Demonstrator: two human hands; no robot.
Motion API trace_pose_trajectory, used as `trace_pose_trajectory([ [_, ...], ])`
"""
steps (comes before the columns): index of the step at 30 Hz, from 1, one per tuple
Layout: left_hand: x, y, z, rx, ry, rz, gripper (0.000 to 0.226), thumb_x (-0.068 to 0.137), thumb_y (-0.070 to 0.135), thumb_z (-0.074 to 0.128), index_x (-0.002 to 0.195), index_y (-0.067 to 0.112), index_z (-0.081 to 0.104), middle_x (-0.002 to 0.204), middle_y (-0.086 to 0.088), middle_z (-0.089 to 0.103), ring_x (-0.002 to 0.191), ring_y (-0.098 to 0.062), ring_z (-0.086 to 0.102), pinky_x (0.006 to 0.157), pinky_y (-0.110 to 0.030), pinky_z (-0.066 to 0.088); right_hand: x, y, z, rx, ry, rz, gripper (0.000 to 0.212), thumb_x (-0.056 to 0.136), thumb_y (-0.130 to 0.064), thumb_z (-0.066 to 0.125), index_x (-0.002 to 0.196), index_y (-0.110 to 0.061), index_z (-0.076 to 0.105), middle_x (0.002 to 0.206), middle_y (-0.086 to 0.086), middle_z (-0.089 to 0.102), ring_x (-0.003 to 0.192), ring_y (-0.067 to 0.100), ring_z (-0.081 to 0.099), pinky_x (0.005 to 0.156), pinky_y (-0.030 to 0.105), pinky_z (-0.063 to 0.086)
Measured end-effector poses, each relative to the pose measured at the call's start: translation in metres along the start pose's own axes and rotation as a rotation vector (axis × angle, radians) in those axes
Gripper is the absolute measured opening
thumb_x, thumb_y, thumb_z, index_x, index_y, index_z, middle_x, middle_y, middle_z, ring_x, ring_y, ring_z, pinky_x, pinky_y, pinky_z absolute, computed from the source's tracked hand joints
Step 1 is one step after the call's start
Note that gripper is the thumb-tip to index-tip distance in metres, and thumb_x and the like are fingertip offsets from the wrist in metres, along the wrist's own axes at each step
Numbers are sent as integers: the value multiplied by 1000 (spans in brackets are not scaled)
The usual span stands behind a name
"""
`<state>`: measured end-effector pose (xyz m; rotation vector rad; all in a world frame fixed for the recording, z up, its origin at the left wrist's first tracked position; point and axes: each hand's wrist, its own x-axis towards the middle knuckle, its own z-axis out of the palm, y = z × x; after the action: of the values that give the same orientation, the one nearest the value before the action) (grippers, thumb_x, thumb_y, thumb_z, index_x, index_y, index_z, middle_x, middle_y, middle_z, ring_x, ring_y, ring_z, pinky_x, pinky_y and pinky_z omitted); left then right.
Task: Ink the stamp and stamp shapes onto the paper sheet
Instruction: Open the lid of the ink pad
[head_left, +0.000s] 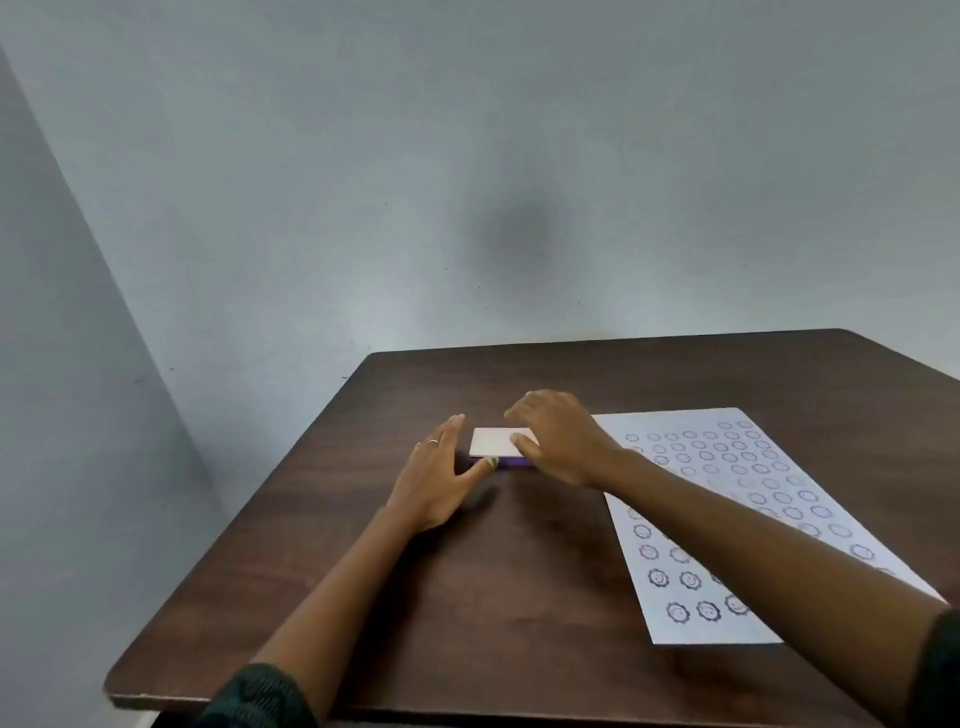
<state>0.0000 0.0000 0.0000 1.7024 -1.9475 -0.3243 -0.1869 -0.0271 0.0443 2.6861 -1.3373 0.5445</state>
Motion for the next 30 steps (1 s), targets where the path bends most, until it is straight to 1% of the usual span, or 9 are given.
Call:
trace_pose_trajectory([
  [4, -11, -10, -5, 33, -25, -1, 83, 84, 60, 51, 149, 23, 16, 157, 1, 23, 143, -19, 23, 118, -39, 18, 3, -7, 18, 7, -87, 1, 41, 93, -32, 40, 127, -11, 49, 134, 8, 52, 123, 24, 45, 104, 36, 30],
  [8, -21, -18, -12, 32, -46, 3, 85, 81, 64, 51, 149, 27, 16, 156, 2, 27, 142, -18, 23, 118, -40, 18, 6, -11, 33, 15, -136, 59, 43, 94, -31, 36, 132, -11, 43, 142, 10, 44, 129, 25, 40, 109, 44, 22],
  [10, -27, -21, -15, 37, -60, 10, 86, 80, 65, 51, 149, 28, 15, 156, 3, 27, 142, -17, 23, 118, -40, 18, 4, -15, 38, 41, -109, 61, 43, 95, -29, 36, 134, -11, 41, 143, 10, 43, 129, 25, 38, 101, 37, 12],
  [11, -30, -23, -17, 38, -68, 9, 87, 79, 66, 51, 149, 28, 15, 156, 3, 26, 142, -16, 23, 119, -39, 16, 4, -17, 38, 61, -97, 58, 42, 95, -28, 36, 133, -11, 42, 143, 10, 43, 129, 24, 39, 97, 36, 11],
  [14, -36, -31, -22, 34, -74, 8, 90, 77, 67, 53, 149, 29, 14, 157, 6, 24, 143, -13, 22, 119, -36, 12, 1, -27, 38, 111, -107, 10, 42, 95, -27, 38, 133, -10, 42, 143, 10, 44, 129, 25, 38, 106, 37, 25],
  [16, -42, -36, -25, 27, -76, 9, 93, 75, 69, 54, 149, 30, 13, 157, 8, 24, 143, -11, 21, 119, -35, 12, -3, -38, 38, 128, -108, -37, 43, 95, -27, 39, 134, -11, 42, 143, 10, 43, 129, 25, 38, 106, 35, 30],
  [22, -56, -47, -37, 2, -80, -3, 96, 68, 74, 57, 147, 34, 20, 153, 13, 31, 138, -5, 26, 117, -39, 21, -16, -74, 38, 147, -69, -156, 43, 94, -30, 41, 134, -14, 42, 141, 7, 44, 125, 24, 38, 101, 34, 30],
  [25, -59, -51, -42, -37, -82, 13, 90, 64, 74, 61, 141, 37, 34, 148, 17, 37, 132, 2, 31, 116, -37, 26, -17, -81, 38, 156, -67, -171, 44, 93, -32, 42, 133, -16, 44, 139, 5, 46, 123, 22, 38, 101, 33, 29],
  [30, -58, -55, -43, -90, -73, -2, 82, 59, 73, 66, 132, 43, 44, 140, 22, 45, 131, 0, 35, 112, -31, 30, -10, -76, 28, 254, -141, -155, 42, 89, -34, 50, 129, -22, 49, 136, -2, 49, 124, 16, 38, 100, 31, 27],
])
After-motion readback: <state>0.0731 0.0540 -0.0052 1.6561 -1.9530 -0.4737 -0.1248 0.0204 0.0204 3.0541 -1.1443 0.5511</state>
